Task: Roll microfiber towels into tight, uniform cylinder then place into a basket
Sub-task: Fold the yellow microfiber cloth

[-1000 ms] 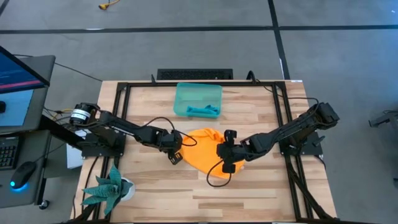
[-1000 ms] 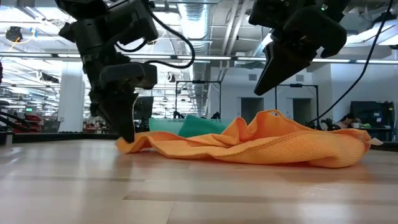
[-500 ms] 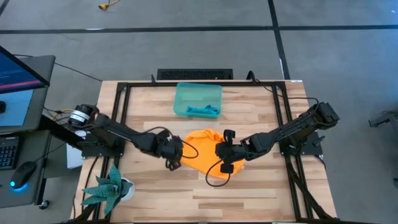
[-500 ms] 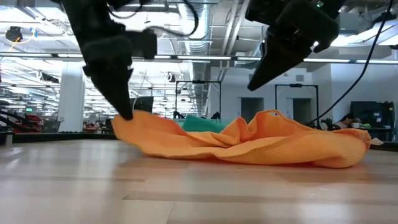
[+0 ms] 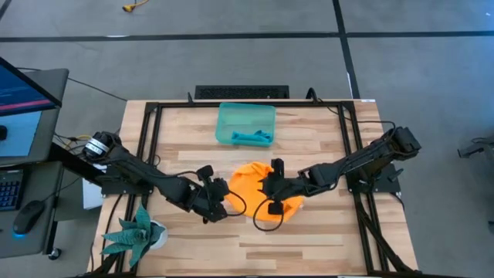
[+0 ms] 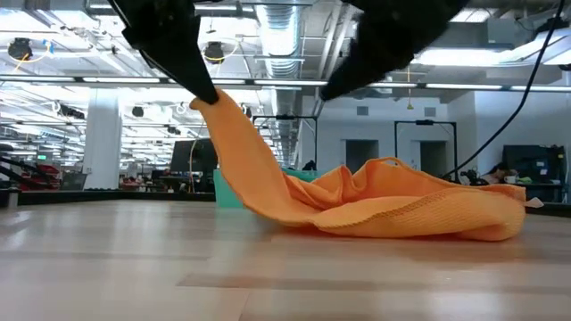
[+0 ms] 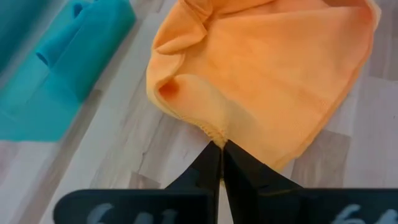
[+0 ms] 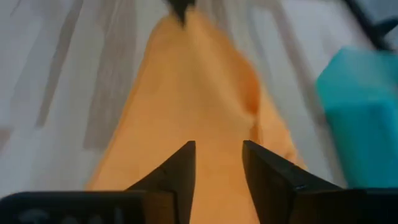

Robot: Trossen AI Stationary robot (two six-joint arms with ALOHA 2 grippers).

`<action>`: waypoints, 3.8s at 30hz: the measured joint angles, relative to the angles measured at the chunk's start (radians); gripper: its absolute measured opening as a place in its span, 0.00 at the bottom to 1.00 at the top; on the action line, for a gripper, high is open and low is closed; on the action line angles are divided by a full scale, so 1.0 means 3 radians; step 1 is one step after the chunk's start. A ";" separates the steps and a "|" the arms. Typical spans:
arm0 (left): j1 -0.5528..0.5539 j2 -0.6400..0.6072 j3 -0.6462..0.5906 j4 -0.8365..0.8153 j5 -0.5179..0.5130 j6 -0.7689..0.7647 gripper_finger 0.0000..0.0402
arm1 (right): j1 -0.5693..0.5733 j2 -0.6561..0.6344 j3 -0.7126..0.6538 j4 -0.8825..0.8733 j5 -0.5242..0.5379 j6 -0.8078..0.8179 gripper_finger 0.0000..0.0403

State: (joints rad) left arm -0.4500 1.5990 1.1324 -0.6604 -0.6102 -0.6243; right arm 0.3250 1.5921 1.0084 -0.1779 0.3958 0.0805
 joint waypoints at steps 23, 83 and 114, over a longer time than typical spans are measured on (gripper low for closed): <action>-0.0005 0.0000 0.0000 0.0012 0.0037 0.0194 0.02 | -0.0298 0.1282 0.0063 0.1047 0.0924 -0.1094 0.35; -0.0188 -0.0001 0.0231 -0.0095 -0.0943 0.0247 0.02 | 0.0920 -0.0560 -0.0066 -0.1903 0.0099 0.2103 0.05; 0.0136 0.0498 0.0215 -0.0071 -0.0073 0.1141 0.02 | 0.0291 0.0111 -0.0080 -0.1656 -0.0440 0.1448 0.14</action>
State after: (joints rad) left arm -0.4091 1.7485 1.1969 -0.6816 -0.6323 -0.2821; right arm 0.4124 1.6253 0.9844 -0.6748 0.2639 0.5148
